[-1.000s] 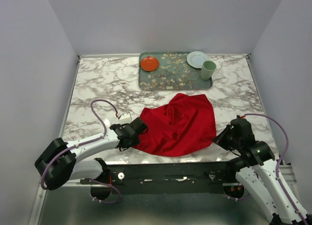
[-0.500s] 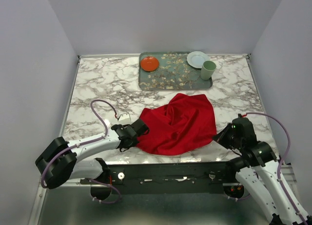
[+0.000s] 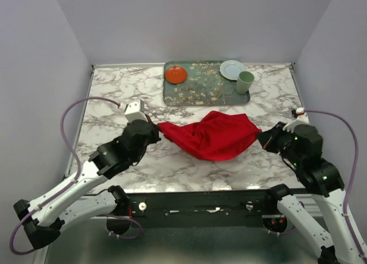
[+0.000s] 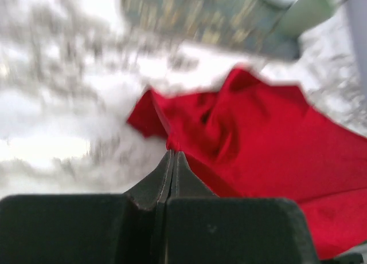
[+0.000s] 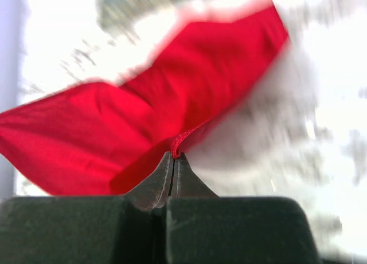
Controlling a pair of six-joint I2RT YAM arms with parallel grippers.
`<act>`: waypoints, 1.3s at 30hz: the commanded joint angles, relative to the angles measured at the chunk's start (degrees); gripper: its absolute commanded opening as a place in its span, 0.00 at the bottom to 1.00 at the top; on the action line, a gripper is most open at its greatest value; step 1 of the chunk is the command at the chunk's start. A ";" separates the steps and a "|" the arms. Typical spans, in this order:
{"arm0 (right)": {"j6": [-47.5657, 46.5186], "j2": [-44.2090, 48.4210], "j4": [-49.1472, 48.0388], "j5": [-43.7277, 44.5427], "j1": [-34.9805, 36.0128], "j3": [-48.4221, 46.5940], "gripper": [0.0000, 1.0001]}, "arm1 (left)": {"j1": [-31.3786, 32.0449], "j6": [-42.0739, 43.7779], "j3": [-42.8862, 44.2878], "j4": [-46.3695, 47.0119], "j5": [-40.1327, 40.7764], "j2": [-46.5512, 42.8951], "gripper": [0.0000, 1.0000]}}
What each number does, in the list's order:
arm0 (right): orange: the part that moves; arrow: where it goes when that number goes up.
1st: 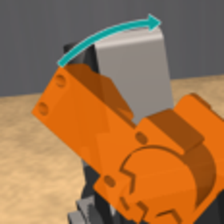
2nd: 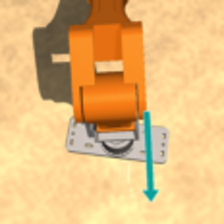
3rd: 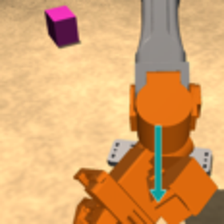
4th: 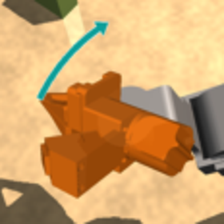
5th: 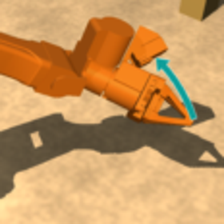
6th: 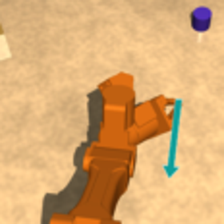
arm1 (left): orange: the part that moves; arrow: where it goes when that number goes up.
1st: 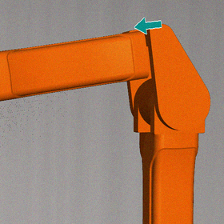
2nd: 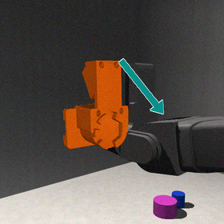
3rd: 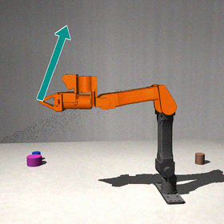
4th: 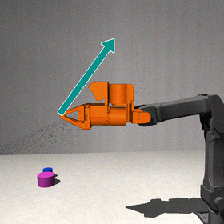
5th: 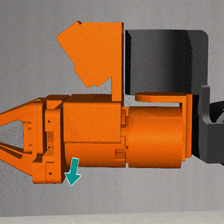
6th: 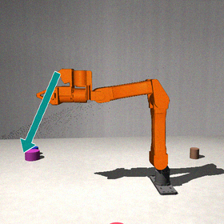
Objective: Fold the napkin, place the utensils inside, and roll it up
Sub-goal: Flatten the napkin out
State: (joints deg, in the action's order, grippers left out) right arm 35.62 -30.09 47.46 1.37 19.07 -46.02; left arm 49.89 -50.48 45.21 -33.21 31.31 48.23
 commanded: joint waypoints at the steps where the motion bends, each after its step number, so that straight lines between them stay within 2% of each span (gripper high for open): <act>1: -15.28 -1.64 -12.90 -0.30 0.09 -13.90 0.01 | -1.20 26.45 16.90 12.73 6.31 -1.30 0.00; 2: -17.14 -2.60 -13.70 -1.01 0.18 -19.06 0.01 | -1.20 29.01 22.58 13.95 5.96 -0.42 0.00; 5: -23.30 -3.22 -16.25 -6.36 0.18 -27.51 0.01 | -1.20 36.49 30.69 16.76 2.89 -0.50 0.00; 9: -28.58 0.10 -19.07 -12.60 0.18 -34.29 0.01 | -1.20 40.19 36.52 18.18 -3.87 -2.96 0.00; 14: -29.90 5.29 -21.89 -24.29 0.18 -37.73 0.01 | -1.20 42.56 34.52 22.04 -15.03 -10.76 0.00; 21: -25.69 9.87 -20.57 -32.20 0.09 -38.97 0.01 | -1.28 42.22 35.29 19.51 -21.11 -17.29 0.00; 27: -19.45 8.65 -20.04 -35.12 0.09 -33.54 0.01 | -1.28 40.20 33.11 18.01 -21.73 -16.68 0.00; 29: -16.90 7.42 -19.43 -33.81 0.09 -31.42 0.01 | -1.28 40.11 32.92 16.00 -19.10 -13.19 0.01; 31: -14.71 4.26 -18.82 -32.31 0.09 -28.43 0.01 | -1.28 39.67 33.97 8.98 -16.99 -8.96 0.10; 32: -14.52 2.77 -18.55 -32.22 0.09 -27.99 0.01 | -1.28 40.36 34.33 6.34 -18.55 -4.33 0.20; 34: -14.52 -2.57 -17.68 -33.18 0.09 -28.16 0.01 | -1.28 42.12 31.71 3.16 -23.90 -1.04 0.31; 35: -14.61 -3.91 -17.67 -32.14 0.09 -28.33 0.01 | -1.28 42.39 26.91 3.68 -29.41 0.62 0.45; 37: -14.35 -6.99 -17.49 -30.12 0.09 -29.29 0.01 | -1.28 41.69 20.65 9.72 -33.92 1.08 0.56; 38: -14.43 -7.87 -17.14 -28.98 0.09 -29.74 0.01 | -1.28 40.56 14.53 12.27 -35.51 1.60 0.64; 39: -14.43 -8.67 -16.97 -28.96 0.09 -30.35 0.01 | -1.28 38.89 11.60 17.95 -39.79 2.30 0.71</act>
State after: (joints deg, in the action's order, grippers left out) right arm 19.53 -35.11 28.45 -30.46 19.07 -74.85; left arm 48.71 -9.50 71.44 -19.51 5.82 47.37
